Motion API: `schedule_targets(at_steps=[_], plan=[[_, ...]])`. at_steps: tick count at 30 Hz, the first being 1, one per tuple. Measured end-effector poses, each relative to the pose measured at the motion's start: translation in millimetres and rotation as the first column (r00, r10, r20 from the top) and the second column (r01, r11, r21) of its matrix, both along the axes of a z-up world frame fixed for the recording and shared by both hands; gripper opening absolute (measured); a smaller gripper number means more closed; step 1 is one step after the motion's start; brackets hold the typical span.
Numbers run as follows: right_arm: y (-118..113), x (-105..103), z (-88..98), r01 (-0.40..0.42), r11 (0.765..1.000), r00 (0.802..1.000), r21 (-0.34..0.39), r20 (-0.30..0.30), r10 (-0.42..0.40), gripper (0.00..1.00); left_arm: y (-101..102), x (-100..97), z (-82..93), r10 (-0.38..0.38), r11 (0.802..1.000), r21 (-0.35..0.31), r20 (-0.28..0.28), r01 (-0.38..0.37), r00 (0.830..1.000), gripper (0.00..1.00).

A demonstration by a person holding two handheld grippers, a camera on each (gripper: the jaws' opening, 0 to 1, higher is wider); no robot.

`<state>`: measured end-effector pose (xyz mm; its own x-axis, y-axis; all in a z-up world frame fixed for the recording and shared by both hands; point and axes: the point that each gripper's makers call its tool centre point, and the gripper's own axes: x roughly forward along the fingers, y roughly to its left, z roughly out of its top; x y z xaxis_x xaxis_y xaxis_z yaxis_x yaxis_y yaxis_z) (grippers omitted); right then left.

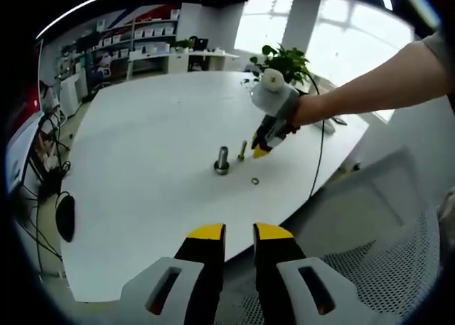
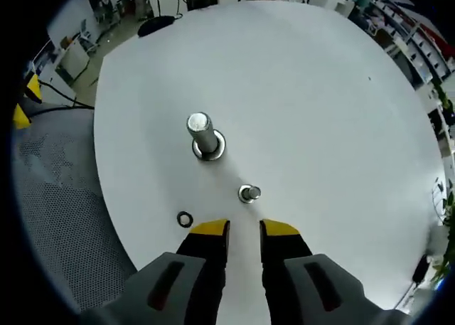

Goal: Place the washer onto the threaded stud by aligning its center hole with the stud, sliding it down to the base, and recovering from edge contact or off-axis alignment until the washer reaches the visible bottom stop.

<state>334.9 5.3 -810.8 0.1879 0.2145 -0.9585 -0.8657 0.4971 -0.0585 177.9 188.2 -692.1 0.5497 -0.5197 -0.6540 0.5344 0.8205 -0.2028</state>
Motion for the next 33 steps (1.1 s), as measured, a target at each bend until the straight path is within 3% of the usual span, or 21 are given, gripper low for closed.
schedule_targets(at_steps=[12, 20, 33], plan=[[-7.4, -25.3, 1.1, 0.012, 1.000, 1.000, -0.009, -0.019, -0.013, 0.20, 0.5, 0.3, 1.8, 0.007, 1.000, -0.007, 0.007, -0.007, 1.000, 0.15], [5.3, -38.9, -3.0, 0.007, 1.000, 0.999, 0.014, -0.034, -0.007, 0.23, -2.5, -4.9, -3.5, -0.015, 1.000, 0.002, -0.024, 0.015, 1.000, 0.18], [24.9, -57.6, -23.2, -0.062, 0.998, 0.997, 0.016, -0.050, 0.063, 0.26, -0.7, -2.1, -1.2, 0.000, 1.000, -0.003, -0.011, 0.000, 1.000, 0.17]])
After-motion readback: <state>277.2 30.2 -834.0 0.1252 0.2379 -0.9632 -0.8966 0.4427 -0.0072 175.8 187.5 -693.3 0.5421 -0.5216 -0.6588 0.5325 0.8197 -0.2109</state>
